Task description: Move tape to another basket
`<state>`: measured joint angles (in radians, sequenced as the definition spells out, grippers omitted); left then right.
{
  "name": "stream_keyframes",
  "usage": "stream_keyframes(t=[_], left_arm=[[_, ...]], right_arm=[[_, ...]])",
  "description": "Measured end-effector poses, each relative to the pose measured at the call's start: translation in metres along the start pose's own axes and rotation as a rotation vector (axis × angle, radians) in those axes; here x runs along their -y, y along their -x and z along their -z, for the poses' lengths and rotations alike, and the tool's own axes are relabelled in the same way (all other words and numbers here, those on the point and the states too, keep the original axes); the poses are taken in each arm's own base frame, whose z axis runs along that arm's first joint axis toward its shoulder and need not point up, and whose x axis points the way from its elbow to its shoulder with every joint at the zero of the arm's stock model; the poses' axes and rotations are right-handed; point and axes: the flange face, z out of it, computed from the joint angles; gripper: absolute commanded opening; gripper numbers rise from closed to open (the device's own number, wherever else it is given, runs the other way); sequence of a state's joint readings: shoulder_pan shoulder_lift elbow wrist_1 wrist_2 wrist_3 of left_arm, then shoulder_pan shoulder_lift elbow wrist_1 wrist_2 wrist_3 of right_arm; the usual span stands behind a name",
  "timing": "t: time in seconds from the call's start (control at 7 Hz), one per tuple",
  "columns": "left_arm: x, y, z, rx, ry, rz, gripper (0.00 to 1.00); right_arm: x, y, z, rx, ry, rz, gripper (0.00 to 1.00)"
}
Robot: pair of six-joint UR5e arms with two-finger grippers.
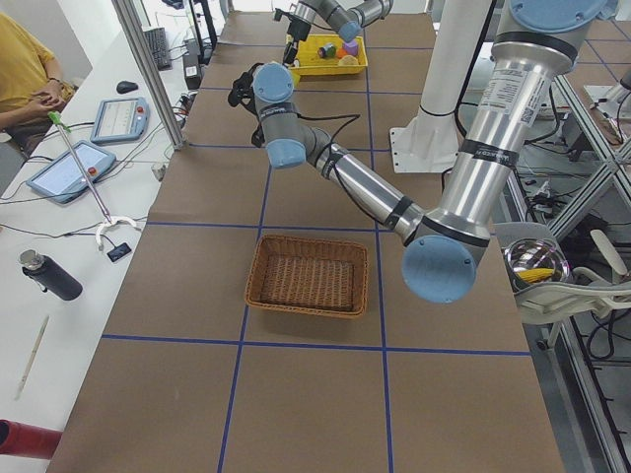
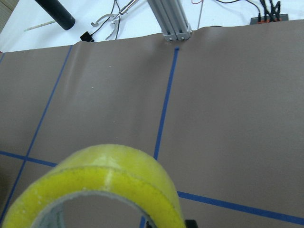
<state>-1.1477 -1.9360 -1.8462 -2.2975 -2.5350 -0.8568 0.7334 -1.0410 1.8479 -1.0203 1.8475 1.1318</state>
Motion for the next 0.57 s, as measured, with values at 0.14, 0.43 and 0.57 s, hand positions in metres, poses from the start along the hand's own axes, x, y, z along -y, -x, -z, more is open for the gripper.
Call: stream_keyframes(t=[0.14,0.43,0.57], left_arm=[[0.016,-0.023,-0.023,-0.038,0.013,0.013,0.98],[0.035,-0.038,-0.044,-0.06,0.026,0.064,0.98],[0.038,-0.042,-0.05,-0.063,0.028,0.089,0.98]], right_arm=[[0.001,0.023,-0.018,0.014,-0.031,-0.003,0.0],[0.012,0.047,-0.05,0.016,-0.048,-0.011,0.0],[0.012,0.053,-0.055,0.025,-0.049,-0.01,0.0]])
